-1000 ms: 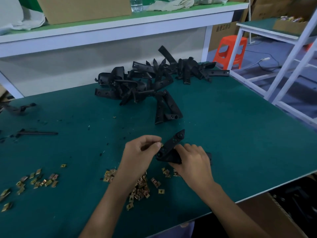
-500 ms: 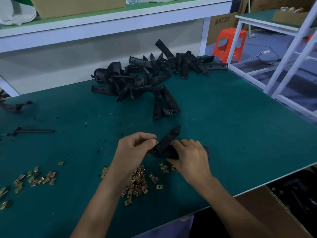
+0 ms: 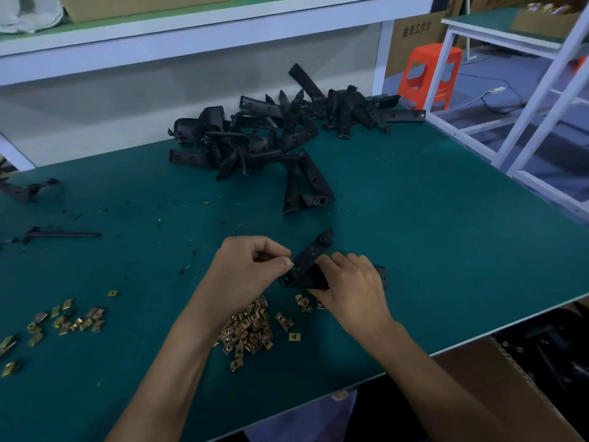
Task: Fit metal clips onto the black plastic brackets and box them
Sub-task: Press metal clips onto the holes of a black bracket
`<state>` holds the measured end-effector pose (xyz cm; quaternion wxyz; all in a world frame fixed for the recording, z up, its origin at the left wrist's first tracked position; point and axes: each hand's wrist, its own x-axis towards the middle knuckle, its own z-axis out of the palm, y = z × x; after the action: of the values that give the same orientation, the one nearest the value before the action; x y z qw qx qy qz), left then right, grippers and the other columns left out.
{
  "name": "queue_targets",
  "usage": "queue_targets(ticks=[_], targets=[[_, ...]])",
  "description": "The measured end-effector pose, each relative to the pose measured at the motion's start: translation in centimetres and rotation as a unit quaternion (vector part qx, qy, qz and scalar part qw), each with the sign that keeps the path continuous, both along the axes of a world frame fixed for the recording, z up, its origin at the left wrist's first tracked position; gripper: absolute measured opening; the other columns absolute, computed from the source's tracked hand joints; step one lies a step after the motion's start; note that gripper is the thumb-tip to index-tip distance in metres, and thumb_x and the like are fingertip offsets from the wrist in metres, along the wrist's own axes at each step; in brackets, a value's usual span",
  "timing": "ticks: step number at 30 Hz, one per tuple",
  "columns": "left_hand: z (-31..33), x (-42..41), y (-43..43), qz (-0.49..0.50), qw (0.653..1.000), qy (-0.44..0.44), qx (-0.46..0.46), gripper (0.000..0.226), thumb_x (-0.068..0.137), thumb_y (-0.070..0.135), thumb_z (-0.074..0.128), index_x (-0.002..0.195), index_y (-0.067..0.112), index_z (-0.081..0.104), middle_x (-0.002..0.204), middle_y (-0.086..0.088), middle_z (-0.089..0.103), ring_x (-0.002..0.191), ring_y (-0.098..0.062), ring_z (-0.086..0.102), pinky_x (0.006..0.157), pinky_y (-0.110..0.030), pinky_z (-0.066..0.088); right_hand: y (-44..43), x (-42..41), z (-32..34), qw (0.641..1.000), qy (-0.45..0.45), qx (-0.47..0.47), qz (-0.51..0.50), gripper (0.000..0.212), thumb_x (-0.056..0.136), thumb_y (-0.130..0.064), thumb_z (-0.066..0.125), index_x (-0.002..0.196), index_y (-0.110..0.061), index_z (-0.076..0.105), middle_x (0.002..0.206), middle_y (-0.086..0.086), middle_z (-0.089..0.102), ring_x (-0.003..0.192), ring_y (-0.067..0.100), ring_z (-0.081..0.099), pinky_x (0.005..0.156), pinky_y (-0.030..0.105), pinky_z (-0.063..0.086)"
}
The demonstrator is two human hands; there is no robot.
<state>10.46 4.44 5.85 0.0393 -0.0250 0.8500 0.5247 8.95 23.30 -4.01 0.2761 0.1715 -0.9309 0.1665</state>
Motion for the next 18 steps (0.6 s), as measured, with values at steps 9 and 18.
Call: queue_targets(ticks=[9,18], targets=[[0.7,0.5,0.9,-0.014,0.995,0.019,-0.093,0.011,0.085,0.021,0.072,0.085,0.031,0.077,0.074,0.019,0.072,0.07,0.001,0.067,0.071,-0.03,0.059,0.0,0.0,0.0,1.0,0.012,0.007,-0.003,0.034,0.066,-0.034,0.092,0.076,-0.015,0.065,0.062,0.0,0.056,0.052,0.024,0.051,0.054,0.033,0.039],[-0.8,0.9,2.5,-0.011,0.957,0.148,-0.248,0.047,0.087,0.035,0.075,0.132,0.03,0.06,0.125,0.011,0.057,0.12,-0.012,0.045,0.097,-0.023,0.037,0.0,-0.3,-0.2,0.999,0.001,-0.039,-0.037,0.038,0.073,-0.04,0.088,0.095,-0.014,0.072,0.065,0.001,0.063,0.055,0.026,0.06,0.053,0.031,0.046]])
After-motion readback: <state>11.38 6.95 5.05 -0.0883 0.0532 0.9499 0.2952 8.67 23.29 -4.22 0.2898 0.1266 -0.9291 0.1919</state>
